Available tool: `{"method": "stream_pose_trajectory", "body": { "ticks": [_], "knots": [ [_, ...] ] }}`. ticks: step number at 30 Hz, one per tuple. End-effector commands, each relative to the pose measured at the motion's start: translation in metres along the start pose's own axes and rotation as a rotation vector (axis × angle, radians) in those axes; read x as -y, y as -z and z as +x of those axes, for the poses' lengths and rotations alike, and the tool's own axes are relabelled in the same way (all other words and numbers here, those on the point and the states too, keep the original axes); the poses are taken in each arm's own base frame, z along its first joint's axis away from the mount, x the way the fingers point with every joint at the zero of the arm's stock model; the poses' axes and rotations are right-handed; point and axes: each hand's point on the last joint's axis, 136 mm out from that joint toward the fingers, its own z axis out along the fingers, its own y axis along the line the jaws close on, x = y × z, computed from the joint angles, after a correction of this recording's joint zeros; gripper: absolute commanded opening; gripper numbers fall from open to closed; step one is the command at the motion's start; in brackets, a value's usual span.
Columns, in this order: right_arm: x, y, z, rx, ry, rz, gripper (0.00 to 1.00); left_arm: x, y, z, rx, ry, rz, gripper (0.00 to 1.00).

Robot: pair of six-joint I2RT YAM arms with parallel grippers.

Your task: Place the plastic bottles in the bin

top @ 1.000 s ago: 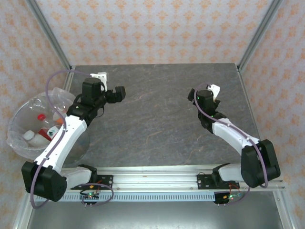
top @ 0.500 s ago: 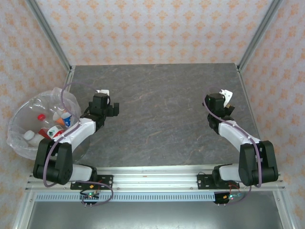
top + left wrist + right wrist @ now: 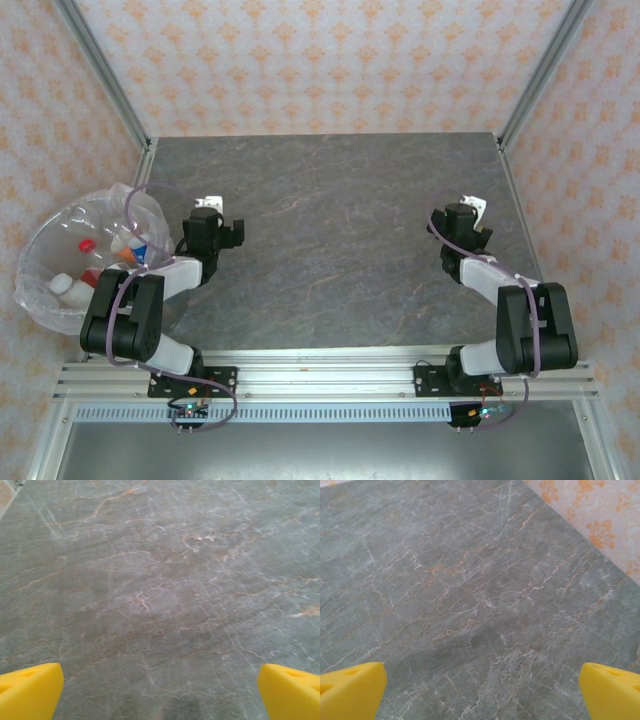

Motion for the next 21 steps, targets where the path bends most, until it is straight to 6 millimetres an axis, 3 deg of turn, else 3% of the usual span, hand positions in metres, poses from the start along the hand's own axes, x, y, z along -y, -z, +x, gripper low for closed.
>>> {"method": "stream_pose_trajectory", "body": {
  "ticks": [1, 8, 12, 21],
  "knots": [
    [-0.004, -0.005, -0.005, 0.051, -0.009, -0.022, 0.99, -0.013, 0.002, -0.019, 0.102, 0.053, -0.055, 1.00],
    [0.002, -0.009, -0.009, 0.078, -0.020, 0.024, 0.99, -0.021, 0.008, -0.006, 0.179, 0.088, -0.088, 1.00],
    [0.004, -0.005, -0.015, 0.157, -0.013, 0.010, 0.99, -0.024, 0.010, -0.010, 0.193, 0.095, -0.117, 1.00],
    [-0.002, 0.000, 0.005, 0.271, -0.032, -0.095, 0.99, -0.034, 0.012, -0.006, 0.192, 0.116, -0.185, 1.00]
  ]
}}
